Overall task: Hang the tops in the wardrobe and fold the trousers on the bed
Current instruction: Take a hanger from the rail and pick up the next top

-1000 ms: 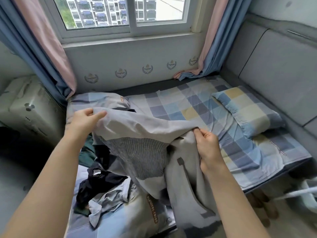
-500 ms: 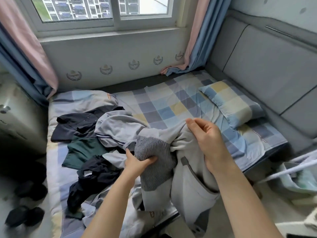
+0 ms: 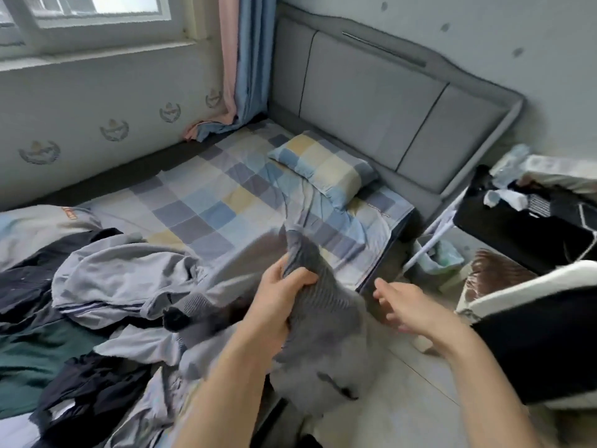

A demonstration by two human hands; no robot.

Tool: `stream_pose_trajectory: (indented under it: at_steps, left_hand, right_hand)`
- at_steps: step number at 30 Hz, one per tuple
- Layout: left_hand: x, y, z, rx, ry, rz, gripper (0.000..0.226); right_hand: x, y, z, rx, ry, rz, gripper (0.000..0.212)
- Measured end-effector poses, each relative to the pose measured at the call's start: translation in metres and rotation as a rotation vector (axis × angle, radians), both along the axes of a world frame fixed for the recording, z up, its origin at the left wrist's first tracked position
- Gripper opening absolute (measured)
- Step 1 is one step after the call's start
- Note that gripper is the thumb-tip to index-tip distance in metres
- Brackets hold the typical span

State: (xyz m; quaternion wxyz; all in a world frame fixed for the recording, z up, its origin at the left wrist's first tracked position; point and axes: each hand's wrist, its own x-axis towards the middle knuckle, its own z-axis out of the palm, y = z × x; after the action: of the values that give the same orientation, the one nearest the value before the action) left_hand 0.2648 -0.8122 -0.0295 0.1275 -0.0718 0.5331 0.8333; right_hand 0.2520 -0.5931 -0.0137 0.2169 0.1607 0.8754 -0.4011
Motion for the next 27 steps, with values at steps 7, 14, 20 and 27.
stream_pose_trajectory:
  at_steps: [7,14,20,27]
  left_hand:
    - [0.040,0.123,0.018,-0.590,0.522,-0.672,0.037]
    - [0.048,0.175,0.001,-0.665,0.525,-0.741,0.023]
    - [0.022,0.219,-0.027,-0.609,0.152,-0.373,0.018]
    - [-0.009,0.346,-0.062,-1.002,0.188,-0.253,0.036]
  right_hand:
    - [0.022,0.053,0.026,-0.200,-0.095,-0.198,0.046]
    - [0.042,0.104,-0.001,-0.234,0.107,-0.407,0.027]
    - [0.063,0.208,0.042,-0.732,0.463,-0.780,0.020]
    - [0.116,0.351,0.081,-0.980,0.700,-0.801,0.034]
